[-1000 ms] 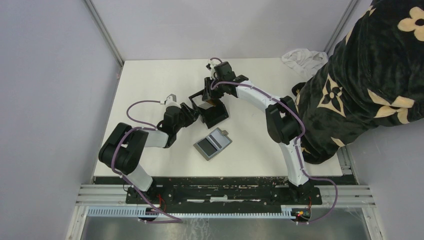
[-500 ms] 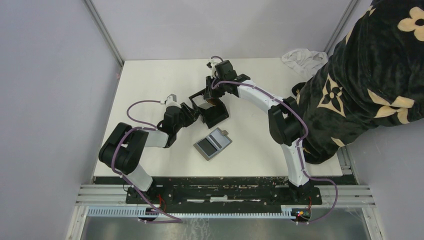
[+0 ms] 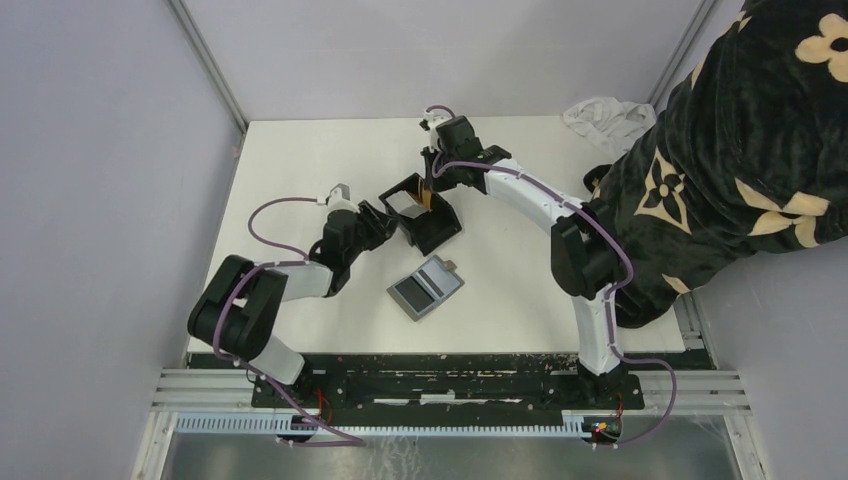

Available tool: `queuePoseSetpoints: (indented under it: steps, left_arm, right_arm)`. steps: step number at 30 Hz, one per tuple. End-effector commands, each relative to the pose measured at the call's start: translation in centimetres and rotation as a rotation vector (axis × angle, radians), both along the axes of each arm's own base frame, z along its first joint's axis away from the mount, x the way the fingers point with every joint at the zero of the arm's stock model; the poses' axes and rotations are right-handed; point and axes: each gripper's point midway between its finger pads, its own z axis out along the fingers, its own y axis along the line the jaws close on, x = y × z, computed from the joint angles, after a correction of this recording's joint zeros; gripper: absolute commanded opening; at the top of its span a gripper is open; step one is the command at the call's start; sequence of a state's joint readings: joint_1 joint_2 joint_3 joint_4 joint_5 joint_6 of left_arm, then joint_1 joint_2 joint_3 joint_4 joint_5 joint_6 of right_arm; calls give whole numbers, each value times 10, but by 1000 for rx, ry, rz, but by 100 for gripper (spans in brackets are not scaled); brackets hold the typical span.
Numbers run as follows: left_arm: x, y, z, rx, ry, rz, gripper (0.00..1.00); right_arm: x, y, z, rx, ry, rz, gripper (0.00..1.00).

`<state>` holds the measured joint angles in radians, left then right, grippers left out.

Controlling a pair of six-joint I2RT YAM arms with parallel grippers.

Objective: Put the credit cards into the card holder
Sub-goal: Pick up the credit card from the storage box.

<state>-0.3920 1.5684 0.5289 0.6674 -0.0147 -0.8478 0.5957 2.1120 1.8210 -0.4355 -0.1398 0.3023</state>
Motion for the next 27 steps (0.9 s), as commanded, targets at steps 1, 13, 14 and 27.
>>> queuePoseSetpoints:
  steps: [1,13,14,27]
  left_arm:
    - [3,3,32,-29,-81,17,52]
    - [-27,1,68,-65,-181,-60,58]
    - [-31,-2,71,-73,-196,-87,58]
    - [-113,-66,95,-149,-366,-549,58]
  right_arm:
    - [-3,-9,40,-30,-109,6,1]
    - [-69,-29,79,77,-92,72,1]
    - [-79,-29,80,100,-77,91,1]
    - [-195,-50,50,281,151,223,1]
